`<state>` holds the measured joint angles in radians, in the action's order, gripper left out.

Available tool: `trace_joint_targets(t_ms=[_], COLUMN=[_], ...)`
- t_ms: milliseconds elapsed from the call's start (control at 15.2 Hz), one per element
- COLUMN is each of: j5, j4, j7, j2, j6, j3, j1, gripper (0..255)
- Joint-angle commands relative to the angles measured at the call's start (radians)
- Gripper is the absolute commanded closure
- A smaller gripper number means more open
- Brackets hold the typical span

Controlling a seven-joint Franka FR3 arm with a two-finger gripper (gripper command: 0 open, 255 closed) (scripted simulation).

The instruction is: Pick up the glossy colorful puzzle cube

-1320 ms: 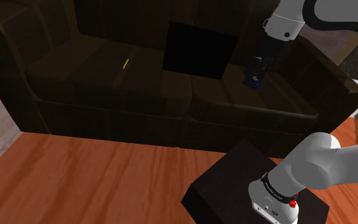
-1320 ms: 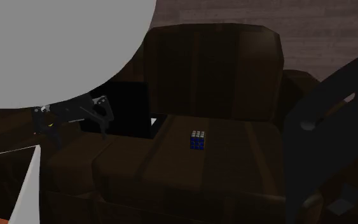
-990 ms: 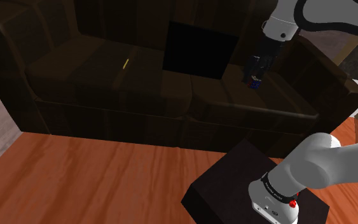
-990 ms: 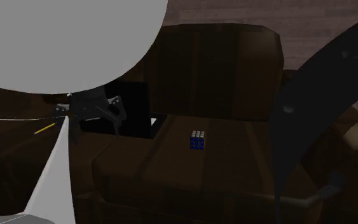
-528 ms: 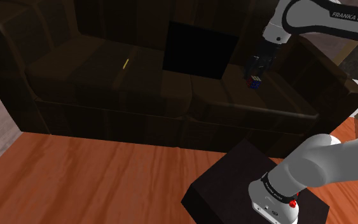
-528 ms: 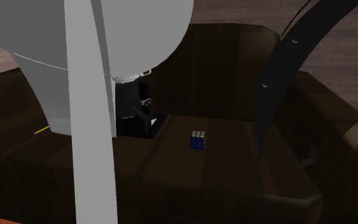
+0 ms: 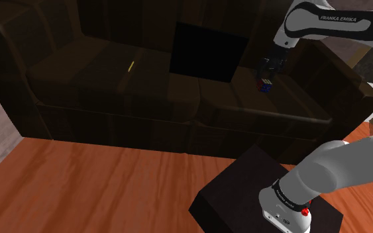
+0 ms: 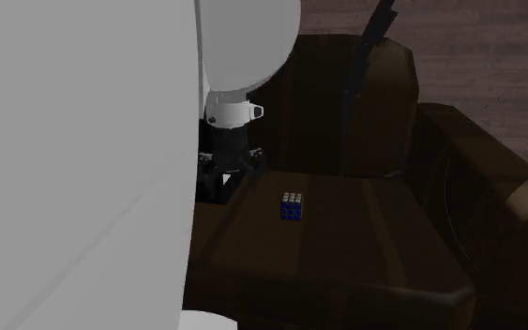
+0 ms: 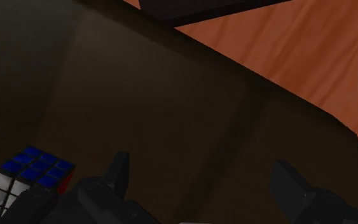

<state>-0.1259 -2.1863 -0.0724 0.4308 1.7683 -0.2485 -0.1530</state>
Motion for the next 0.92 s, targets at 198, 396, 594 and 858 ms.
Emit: trace_joint_targets(t_ms=[198,396,594,858], j5=[0.008,0.027,0.056,0.113], j4=[0.072,0.127,0.191,0.287], j7=[-0.054,-0.095,-0.140,-0.204], j2=[-0.125,-0.208,-0.298,-0.423], j6=[0.058,0.087,0.111,0.130], j3=[-0.077,-0.125,-0.170,-0.222], j1=[-0.030,-0.050,-0.071,-0.107], gripper=[0,0,0,0])
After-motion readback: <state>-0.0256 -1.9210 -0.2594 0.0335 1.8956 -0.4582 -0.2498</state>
